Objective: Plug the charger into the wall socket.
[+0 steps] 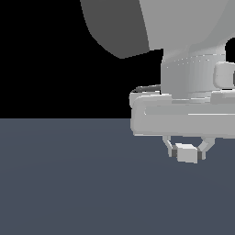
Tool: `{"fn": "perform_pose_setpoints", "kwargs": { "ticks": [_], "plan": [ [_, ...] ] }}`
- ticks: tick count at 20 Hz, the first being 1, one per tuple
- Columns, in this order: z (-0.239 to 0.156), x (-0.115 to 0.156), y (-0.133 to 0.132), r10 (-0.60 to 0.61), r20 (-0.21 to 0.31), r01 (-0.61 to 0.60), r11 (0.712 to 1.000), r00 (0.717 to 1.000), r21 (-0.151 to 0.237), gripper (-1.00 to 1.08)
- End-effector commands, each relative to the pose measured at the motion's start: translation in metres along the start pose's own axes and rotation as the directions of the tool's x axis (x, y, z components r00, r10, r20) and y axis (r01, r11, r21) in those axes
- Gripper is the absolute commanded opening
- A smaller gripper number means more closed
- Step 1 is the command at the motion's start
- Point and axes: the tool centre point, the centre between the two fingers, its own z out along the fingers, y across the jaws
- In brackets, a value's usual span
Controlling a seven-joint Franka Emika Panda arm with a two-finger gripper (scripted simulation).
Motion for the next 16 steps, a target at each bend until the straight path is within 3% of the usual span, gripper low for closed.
{"fn": "perform_pose_setpoints", "kwargs": {
  "ticks": [1, 9, 16],
  "plan": [
    [-0.009, 0.006, -0.004, -0.055, -0.002, 0.055, 0.998, 0.998, 0.011, -1.0],
    [-0.04, 0.025, -0.022, -0.255, -0.01, 0.255, 0.965, 0.967, 0.054, -1.0],
    [-0.056, 0.033, -0.033, -0.353, -0.015, 0.353, 0.933, 0.936, 0.077, -1.0]
  ]
}}
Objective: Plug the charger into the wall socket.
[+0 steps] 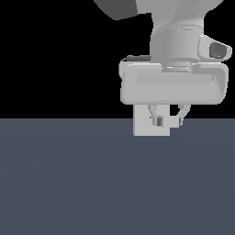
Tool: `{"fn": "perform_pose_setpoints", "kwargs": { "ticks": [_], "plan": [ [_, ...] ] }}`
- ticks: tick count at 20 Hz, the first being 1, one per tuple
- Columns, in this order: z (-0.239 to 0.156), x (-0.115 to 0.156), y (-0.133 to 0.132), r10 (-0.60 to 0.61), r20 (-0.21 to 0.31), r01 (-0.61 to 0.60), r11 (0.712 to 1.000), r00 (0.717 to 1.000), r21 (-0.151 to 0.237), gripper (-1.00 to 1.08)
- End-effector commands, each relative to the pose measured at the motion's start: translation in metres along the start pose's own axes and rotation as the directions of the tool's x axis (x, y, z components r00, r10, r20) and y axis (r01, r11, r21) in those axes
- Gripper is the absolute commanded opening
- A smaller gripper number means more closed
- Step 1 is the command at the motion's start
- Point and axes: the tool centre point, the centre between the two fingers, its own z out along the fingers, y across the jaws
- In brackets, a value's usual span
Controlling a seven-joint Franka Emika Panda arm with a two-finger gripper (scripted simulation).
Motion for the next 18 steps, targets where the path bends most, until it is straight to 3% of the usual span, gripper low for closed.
{"fn": "perform_pose_setpoints", "kwargs": {
  "ticks": [1, 18],
  "plan": [
    [-0.004, 0.003, -0.003, -0.029, 0.001, 0.028, 1.0, 1.0, 0.007, -1.0],
    [-0.005, 0.014, -0.006, -0.051, 0.002, 0.051, 0.999, 0.999, 0.013, -1.0]
  ]
}}
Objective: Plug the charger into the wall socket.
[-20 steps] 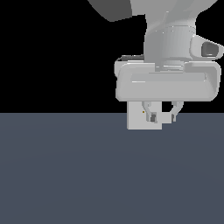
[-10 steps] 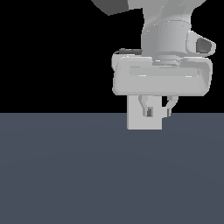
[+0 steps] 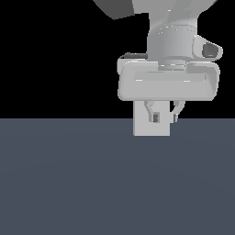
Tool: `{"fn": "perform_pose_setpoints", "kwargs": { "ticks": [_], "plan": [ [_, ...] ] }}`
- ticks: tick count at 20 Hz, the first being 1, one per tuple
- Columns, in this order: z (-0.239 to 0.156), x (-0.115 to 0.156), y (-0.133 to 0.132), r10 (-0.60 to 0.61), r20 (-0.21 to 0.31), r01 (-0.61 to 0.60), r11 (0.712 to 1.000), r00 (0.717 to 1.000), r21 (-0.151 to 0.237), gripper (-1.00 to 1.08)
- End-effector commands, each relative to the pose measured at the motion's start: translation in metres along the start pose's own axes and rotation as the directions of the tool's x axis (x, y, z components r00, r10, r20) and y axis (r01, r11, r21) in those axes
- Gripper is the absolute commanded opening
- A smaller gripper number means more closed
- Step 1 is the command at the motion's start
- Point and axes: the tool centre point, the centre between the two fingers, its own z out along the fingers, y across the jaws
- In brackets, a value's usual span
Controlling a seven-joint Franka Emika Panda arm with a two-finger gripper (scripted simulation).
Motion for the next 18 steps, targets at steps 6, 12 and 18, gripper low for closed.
{"fn": "perform_pose_setpoints", "kwargs": {
  "ticks": [6, 12, 18],
  "plan": [
    [0.005, 0.026, 0.0, 0.0, 0.0, 0.0, 1.0, 1.0, 0.0, -1.0],
    [0.009, 0.041, 0.0, -0.001, 0.0, 0.001, 1.0, 1.0, 0.0, -1.0],
    [0.009, 0.043, 0.0, -0.001, 0.0, 0.001, 1.0, 1.0, 0.001, -1.0]
  ]
}}
